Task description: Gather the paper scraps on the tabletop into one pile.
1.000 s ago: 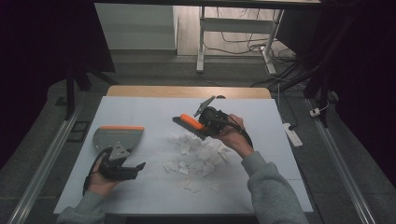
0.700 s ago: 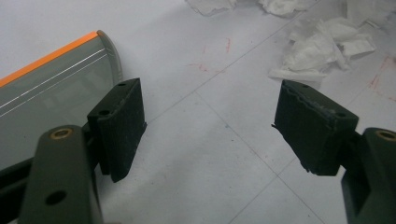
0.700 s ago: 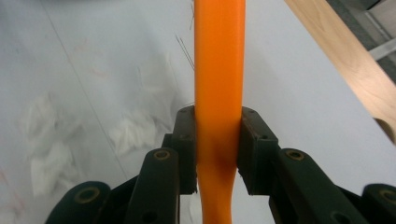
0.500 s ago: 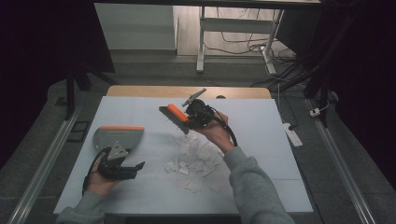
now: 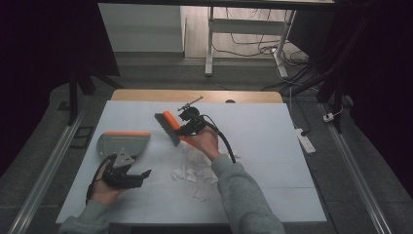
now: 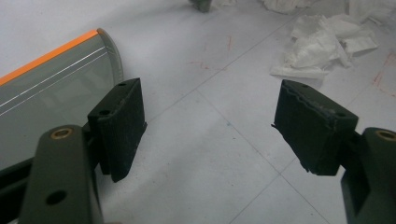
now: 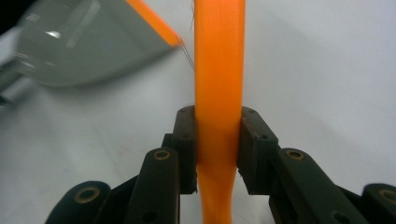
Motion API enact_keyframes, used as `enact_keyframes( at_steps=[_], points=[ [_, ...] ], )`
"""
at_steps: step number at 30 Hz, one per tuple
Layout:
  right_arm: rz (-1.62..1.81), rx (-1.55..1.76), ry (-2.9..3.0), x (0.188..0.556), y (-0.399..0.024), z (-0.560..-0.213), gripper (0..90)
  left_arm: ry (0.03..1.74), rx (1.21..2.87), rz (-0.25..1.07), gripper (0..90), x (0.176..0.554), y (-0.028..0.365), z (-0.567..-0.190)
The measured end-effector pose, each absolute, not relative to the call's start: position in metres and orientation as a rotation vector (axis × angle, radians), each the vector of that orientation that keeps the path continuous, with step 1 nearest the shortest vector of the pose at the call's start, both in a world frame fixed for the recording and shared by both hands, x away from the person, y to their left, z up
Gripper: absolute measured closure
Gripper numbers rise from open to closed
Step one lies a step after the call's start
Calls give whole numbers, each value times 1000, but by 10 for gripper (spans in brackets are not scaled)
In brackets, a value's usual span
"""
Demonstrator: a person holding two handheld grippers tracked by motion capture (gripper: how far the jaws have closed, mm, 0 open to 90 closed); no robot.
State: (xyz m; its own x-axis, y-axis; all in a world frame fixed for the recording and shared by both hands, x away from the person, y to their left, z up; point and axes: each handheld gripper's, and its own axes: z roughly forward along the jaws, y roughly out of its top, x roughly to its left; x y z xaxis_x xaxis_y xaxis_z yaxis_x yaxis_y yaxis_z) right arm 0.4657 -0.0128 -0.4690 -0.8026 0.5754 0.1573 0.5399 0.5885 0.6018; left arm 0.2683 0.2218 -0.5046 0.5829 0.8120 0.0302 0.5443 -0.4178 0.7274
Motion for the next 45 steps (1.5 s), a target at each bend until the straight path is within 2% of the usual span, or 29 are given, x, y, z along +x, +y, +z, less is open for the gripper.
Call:
enact_keyframes(
  at_steps=[8, 14, 18, 25, 30, 38, 45],
  points=[
    [1012, 1049, 2695, 455, -67, -456, 706, 1075, 2128, 501, 258, 270, 223, -505],
    [1125, 926, 2672, 425, -80, -416, 706, 1089, 2120, 504, 258, 270, 226, -505],
    [1100, 848, 2701, 406, -83, -407, 706, 1103, 2110, 504, 259, 271, 228, -505],
    [1145, 865, 2732, 399, -87, -421, 706, 1110, 2118, 506, 258, 271, 227, -506],
    [1124, 843, 2815, 397, -72, -441, 706, 1121, 2107, 507, 259, 272, 231, -506],
    [1147, 680, 2908, 364, -53, -424, 706, 1156, 2074, 506, 263, 271, 241, -506],
    [1119, 632, 3000, 345, -43, -440, 706, 1170, 2062, 512, 263, 271, 244, -506]
  ],
)
